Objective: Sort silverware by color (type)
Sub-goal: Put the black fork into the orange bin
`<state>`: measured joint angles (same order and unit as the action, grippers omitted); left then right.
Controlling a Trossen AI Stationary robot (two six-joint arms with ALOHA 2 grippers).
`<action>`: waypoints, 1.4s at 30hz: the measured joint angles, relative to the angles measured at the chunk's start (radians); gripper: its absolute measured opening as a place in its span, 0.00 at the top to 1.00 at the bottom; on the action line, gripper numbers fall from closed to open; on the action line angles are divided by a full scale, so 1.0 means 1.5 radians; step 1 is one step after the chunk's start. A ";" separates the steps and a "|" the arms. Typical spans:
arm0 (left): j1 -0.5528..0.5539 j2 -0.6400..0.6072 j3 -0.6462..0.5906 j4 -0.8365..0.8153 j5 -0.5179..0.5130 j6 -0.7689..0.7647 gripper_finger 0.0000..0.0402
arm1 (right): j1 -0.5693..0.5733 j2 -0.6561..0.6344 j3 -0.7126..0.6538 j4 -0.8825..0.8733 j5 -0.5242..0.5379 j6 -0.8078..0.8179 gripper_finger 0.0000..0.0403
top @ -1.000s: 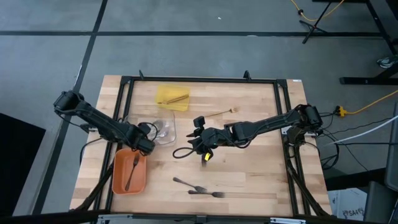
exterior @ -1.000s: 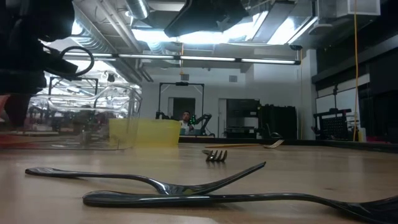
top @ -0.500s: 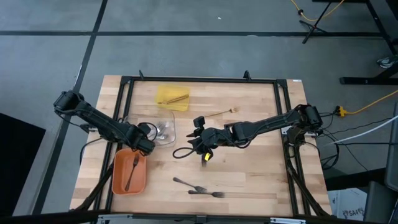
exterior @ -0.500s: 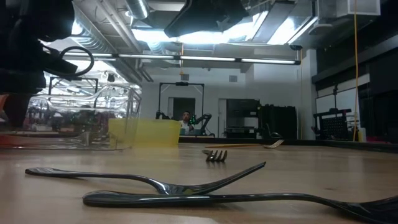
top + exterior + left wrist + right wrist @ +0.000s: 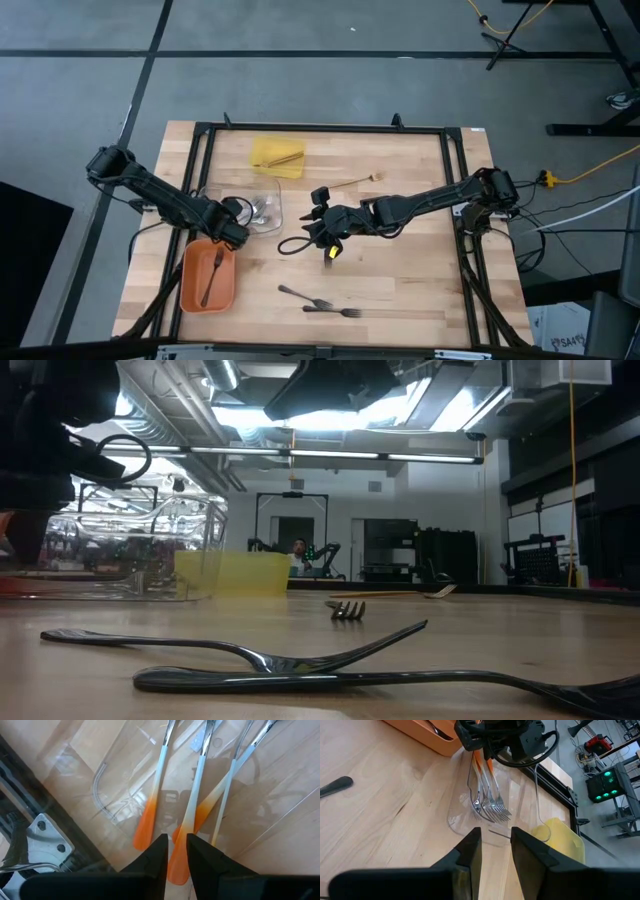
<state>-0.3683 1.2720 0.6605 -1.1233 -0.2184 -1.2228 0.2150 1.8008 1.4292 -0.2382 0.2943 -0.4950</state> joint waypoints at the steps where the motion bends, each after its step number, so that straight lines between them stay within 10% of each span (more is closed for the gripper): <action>1: 0.000 0.000 0.000 0.000 0.000 0.000 0.84 | 0.000 0.000 0.000 0.000 0.000 0.000 0.76; 13: 0.000 0.000 0.000 0.006 0.000 0.000 0.84 | 0.000 0.000 0.000 -0.045 0.000 0.042 0.76; 26: 0.000 0.000 0.000 0.007 0.000 -0.004 0.84 | 0.001 0.000 0.000 -0.176 0.000 0.570 0.76; 42: -0.001 0.000 0.000 0.009 -0.001 -0.004 0.84 | 0.001 0.091 0.000 -0.218 0.007 0.860 0.76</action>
<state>-0.3691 1.2716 0.6605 -1.1099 -0.2195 -1.2282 0.2157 1.9376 1.4292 -0.5649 0.3042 0.7947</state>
